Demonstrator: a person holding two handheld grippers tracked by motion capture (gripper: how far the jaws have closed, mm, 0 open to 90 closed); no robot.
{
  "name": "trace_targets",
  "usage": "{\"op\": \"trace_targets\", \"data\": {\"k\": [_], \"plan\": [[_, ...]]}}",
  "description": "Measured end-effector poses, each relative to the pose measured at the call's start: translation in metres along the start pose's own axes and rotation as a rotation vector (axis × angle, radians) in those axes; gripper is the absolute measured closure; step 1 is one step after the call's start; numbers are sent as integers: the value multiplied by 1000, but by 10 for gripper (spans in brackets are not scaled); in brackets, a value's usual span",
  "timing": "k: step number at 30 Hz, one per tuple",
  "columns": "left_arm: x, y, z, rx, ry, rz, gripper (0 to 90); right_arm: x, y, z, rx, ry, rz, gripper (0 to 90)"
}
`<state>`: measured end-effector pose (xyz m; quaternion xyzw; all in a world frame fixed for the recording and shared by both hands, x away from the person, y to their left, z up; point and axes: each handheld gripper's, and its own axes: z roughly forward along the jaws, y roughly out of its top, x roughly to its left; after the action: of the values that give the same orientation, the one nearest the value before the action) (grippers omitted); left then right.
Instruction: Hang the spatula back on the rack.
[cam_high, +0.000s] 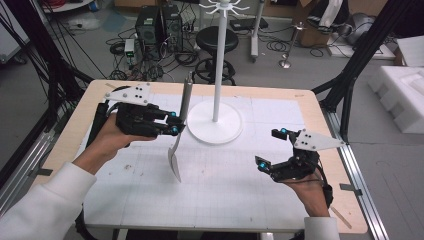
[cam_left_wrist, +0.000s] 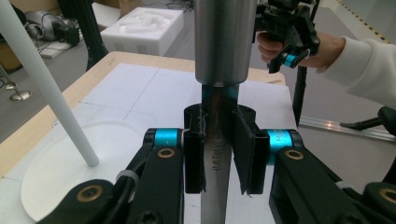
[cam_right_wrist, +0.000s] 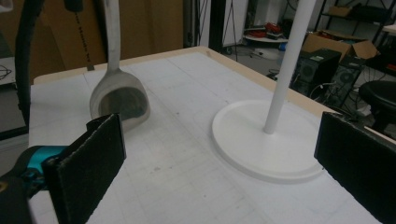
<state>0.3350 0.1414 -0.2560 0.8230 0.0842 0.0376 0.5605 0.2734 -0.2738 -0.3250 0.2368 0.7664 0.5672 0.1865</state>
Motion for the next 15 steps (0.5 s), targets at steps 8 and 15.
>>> {"op": "trace_targets", "data": {"k": [8, 15], "plan": [[-4, 3, 6, 7, -12, 10, 748, -2, 25, 8, -45, 59, -16, 9], [-9, 4, 12, 4, -45, 19, 748, -9, 38, 14, -66, 113, -6, 9]]}}
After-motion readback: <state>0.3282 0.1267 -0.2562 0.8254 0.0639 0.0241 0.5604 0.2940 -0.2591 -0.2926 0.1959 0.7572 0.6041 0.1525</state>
